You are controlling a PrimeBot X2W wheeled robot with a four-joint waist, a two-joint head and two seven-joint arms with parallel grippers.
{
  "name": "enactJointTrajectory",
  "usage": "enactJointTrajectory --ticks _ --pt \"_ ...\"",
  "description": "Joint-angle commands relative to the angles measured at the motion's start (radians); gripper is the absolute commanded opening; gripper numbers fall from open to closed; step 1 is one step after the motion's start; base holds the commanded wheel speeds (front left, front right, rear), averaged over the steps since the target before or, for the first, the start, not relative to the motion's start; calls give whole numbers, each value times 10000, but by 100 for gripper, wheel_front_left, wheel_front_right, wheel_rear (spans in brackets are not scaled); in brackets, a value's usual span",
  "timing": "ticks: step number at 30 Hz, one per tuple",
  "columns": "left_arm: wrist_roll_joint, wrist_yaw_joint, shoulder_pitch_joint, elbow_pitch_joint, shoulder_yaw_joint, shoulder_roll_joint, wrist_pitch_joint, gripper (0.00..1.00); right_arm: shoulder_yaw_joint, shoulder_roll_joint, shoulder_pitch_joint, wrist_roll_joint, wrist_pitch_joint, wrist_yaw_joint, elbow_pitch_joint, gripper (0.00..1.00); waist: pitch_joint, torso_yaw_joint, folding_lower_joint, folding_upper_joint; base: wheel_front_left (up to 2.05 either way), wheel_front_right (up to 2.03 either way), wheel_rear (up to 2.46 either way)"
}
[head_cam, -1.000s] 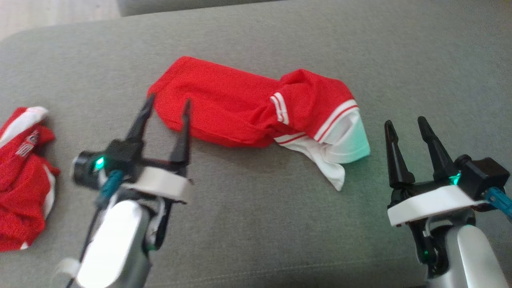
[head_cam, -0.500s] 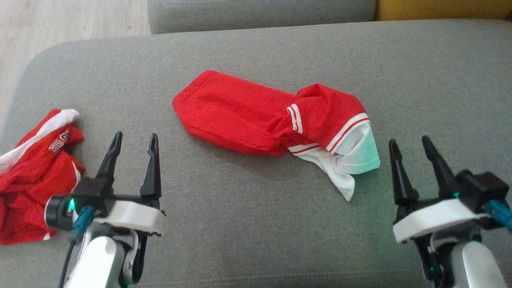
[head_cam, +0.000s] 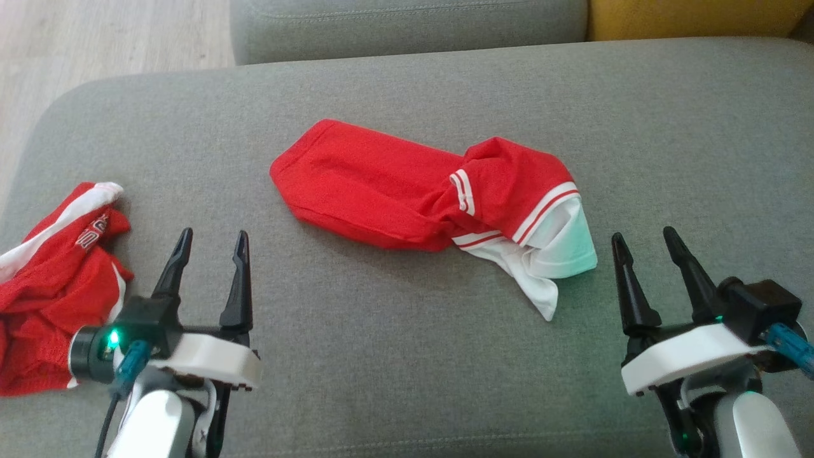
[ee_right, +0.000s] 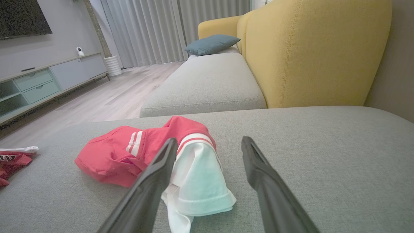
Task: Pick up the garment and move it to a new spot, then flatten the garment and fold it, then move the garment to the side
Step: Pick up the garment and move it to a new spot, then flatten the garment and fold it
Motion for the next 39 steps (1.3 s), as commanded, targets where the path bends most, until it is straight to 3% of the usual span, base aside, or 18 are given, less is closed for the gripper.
enactJointTrajectory --ticks 1,22,38,39 --pt "-114 26 -281 -267 434 247 -77 100 264 -41 -124 -60 10 39 -411 100 19 10 0 -1 0 0 0" --pt "-106 84 -651 -308 245 228 -74 100 737 -41 -294 -257 430 39 158 100 577 135 0 -1 0 0 0" --pt "59 146 -1499 -231 42 -19 -76 100 846 -264 -2186 -528 787 39 1694 100 1659 417 0 -1 0 0 0" --pt "71 147 -1529 -229 36 -33 -76 100 809 -276 -2244 -528 831 39 1778 65 1680 430 0 -1 0 0 0"
